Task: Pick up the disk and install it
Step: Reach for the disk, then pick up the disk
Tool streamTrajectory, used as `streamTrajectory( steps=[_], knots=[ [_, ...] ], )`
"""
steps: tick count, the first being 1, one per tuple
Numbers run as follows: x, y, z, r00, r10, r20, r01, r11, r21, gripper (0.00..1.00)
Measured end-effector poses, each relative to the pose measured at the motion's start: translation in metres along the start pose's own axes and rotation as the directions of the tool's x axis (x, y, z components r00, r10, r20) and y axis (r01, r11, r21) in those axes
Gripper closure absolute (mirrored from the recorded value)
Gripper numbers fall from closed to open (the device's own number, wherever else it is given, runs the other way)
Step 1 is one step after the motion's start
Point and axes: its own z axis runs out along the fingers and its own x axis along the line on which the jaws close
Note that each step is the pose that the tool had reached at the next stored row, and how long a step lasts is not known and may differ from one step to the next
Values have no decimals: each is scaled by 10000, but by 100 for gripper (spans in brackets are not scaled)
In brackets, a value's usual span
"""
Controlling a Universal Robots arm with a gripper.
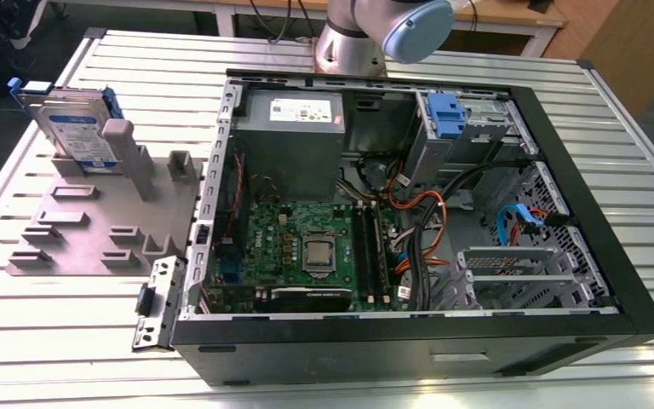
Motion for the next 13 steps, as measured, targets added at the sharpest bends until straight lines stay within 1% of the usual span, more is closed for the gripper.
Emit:
streamTrajectory(
  steps=[13],
  knots=[
    [13,0,11,10000,0,0,0,10000,0,89]
  ],
)
